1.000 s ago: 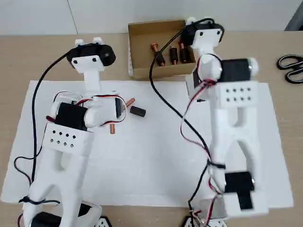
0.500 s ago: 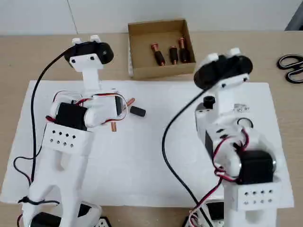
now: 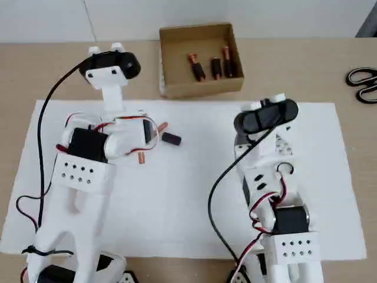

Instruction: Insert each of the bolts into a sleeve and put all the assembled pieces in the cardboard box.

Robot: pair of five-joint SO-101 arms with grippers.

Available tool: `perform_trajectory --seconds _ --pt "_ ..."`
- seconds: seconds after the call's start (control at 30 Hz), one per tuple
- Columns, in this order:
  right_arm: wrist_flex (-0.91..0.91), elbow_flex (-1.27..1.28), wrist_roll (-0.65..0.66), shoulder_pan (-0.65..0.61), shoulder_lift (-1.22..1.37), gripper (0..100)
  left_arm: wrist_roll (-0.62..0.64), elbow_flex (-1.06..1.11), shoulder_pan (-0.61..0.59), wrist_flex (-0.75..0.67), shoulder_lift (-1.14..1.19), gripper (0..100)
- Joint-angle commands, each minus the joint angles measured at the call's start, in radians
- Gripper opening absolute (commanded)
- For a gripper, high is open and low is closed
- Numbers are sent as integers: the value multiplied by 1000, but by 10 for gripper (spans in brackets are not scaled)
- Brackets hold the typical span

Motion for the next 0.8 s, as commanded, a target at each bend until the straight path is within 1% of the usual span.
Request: perform_trajectory --seconds 0.0,0.17,0.3,0.37,0.43,0.5,0.7,0.77 --pt "-94 29 -9 -8 -24 4 8 -47 0 -64 -35 5" --pt "-229 106 -18 -107 -24 5 9 -47 3 -147 -35 5" --pt "-361 198 -132 -182 -25 5 9 -47 60 -164 -35 5" --pt "-397 227 -158 -196 -25 5 12 -47 95 -164 -35 5" --pt "-421 249 -166 -197 -25 5 43 -48 118 -172 -35 5" --pt "-429 267 -166 -197 -25 5 55 -48 121 -212 -35 5" --pt "-418 292 -170 -199 -25 4 51 -54 127 -413 -44 5" --pt "-418 298 -198 -200 -25 4 17 -74 138 -456 -46 5"
